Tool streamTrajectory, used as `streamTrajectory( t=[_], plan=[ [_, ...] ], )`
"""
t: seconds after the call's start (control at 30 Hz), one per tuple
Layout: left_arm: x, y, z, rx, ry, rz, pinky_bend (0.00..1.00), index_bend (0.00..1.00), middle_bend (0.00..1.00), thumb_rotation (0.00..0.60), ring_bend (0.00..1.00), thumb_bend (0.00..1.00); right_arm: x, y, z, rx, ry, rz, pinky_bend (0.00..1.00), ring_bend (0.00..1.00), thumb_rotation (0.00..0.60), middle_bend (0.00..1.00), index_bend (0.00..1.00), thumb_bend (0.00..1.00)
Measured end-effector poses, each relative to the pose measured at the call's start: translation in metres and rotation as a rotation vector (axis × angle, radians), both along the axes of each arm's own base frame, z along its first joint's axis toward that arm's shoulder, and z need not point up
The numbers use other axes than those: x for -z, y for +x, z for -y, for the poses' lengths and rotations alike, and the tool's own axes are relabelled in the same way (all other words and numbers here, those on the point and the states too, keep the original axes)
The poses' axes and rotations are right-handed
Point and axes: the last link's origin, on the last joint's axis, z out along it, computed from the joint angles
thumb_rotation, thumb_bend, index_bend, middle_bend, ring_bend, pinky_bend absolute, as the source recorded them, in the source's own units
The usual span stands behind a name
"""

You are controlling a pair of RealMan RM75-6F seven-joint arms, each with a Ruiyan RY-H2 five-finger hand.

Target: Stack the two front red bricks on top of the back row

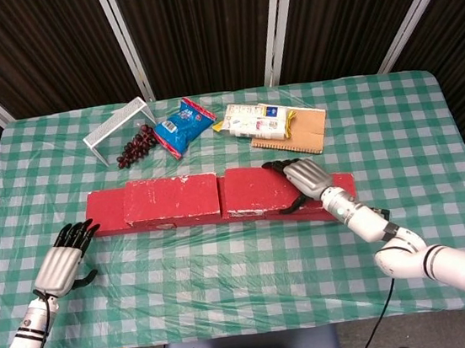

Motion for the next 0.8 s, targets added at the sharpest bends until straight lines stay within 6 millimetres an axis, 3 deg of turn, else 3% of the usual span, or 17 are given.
streamTrajectory(
  t=[0.17,0.43,0.8],
  plan=[
    [0.0001,0.0001,-0.0001,0.000,-0.001,0.002,0.00,0.00,0.00,0.600,0.00,0.28,0.0024,0.0016,-0.0001,0.001,0.001,-0.003,0.42,0.30,0.600,0.44,0.38,0.27],
    [-0.0003,0.0001,-0.0007,0.002,-0.002,0.008,0.00,0.00,0.00,0.600,0.00,0.28,0.0049,0.0034,-0.0002,0.008,0.004,-0.004,0.38,0.20,0.600,0.34,0.26,0.27],
    [-0.0004,0.0005,-0.0001,0.004,-0.002,0.009,0.00,0.00,0.00,0.600,0.00,0.28,0.0065,0.0051,0.0005,0.003,-0.003,-0.015,0.36,0.16,0.600,0.29,0.15,0.25]
  ],
)
